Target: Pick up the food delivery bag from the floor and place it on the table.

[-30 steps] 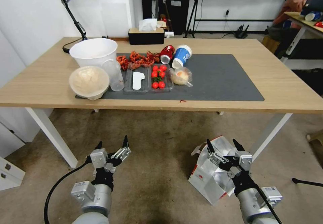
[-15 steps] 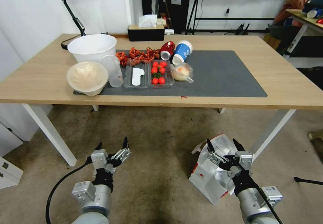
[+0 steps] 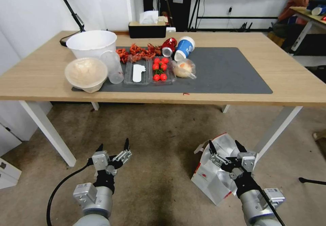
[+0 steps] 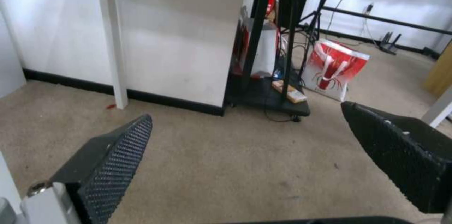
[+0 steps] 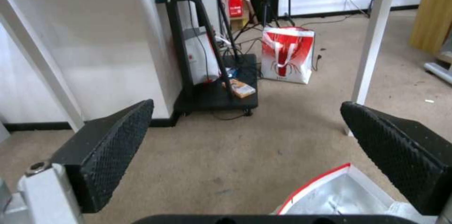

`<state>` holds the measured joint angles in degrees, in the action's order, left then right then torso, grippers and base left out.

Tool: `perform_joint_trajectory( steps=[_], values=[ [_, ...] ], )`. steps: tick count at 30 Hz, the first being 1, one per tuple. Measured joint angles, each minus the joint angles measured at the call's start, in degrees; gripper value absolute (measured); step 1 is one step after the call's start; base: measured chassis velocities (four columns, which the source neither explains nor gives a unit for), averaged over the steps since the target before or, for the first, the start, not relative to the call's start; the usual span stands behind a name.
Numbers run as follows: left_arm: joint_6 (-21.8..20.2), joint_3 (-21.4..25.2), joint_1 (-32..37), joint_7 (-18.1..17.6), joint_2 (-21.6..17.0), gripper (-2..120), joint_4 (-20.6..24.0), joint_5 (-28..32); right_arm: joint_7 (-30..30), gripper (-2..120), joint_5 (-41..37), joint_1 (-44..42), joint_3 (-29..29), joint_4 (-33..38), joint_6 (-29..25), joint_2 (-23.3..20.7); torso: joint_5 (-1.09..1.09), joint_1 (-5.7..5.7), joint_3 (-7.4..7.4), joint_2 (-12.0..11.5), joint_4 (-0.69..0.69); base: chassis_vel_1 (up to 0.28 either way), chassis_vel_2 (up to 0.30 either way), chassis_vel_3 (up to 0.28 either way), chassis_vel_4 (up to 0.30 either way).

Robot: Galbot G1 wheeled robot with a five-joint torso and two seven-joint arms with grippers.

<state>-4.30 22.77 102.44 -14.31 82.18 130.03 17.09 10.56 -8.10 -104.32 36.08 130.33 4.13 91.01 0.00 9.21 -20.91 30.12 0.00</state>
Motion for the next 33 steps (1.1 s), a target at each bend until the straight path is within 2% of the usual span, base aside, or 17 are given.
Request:
perform_joint_trajectory(
  steps=[33],
  values=[
    [0.2, -0.2, 0.0, 0.4, 0.4, 100, -0.1, -0.3, 0.0, 100, -0.2, 0.1, 0.4, 0.0, 0.1, -0.2, 0.0, -2.71, 4.85, -7.6, 0.0, 0.0, 0.0, 0.0, 0.0]
  ],
)
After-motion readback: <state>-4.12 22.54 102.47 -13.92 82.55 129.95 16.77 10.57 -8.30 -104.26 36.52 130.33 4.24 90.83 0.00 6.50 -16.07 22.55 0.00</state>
